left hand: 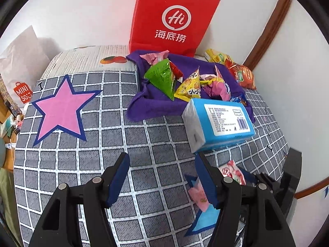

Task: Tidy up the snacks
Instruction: 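Grasp the pink wrapped candy on the blue star with the left tool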

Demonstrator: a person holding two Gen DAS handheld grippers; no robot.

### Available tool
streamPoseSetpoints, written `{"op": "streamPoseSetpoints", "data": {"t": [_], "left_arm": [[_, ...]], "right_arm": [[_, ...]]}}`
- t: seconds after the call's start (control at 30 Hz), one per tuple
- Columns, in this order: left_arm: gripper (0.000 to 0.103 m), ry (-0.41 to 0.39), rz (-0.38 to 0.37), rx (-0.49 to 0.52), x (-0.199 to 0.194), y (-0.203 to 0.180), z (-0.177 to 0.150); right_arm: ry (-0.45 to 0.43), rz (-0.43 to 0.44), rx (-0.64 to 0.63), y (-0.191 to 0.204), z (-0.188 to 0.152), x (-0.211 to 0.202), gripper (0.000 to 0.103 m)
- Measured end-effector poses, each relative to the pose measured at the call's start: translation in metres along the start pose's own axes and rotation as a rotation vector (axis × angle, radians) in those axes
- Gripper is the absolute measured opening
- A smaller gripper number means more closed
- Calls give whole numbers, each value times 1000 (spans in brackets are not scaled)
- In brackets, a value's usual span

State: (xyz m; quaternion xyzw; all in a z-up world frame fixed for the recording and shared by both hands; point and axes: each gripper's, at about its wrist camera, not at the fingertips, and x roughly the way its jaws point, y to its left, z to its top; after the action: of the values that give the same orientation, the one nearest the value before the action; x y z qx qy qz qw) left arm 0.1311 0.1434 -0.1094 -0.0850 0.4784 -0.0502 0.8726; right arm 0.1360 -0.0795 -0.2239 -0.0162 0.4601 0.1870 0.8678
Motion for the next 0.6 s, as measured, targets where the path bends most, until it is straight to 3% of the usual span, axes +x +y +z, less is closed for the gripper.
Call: {"op": "streamPoseSetpoints", "data": {"t": [0.23, 0.4, 0.6], "left_arm": [[64, 38, 3, 60, 15, -18, -18], [64, 86, -12, 97, 38, -36, -27], [64, 148, -71, 122, 67, -55, -36]], "right_arm": [[-27, 44, 72, -28, -7, -22, 48], [-79, -24, 101, -52, -12, -42, 48], [-82, -69, 151, -92, -23, -46, 48]]}}
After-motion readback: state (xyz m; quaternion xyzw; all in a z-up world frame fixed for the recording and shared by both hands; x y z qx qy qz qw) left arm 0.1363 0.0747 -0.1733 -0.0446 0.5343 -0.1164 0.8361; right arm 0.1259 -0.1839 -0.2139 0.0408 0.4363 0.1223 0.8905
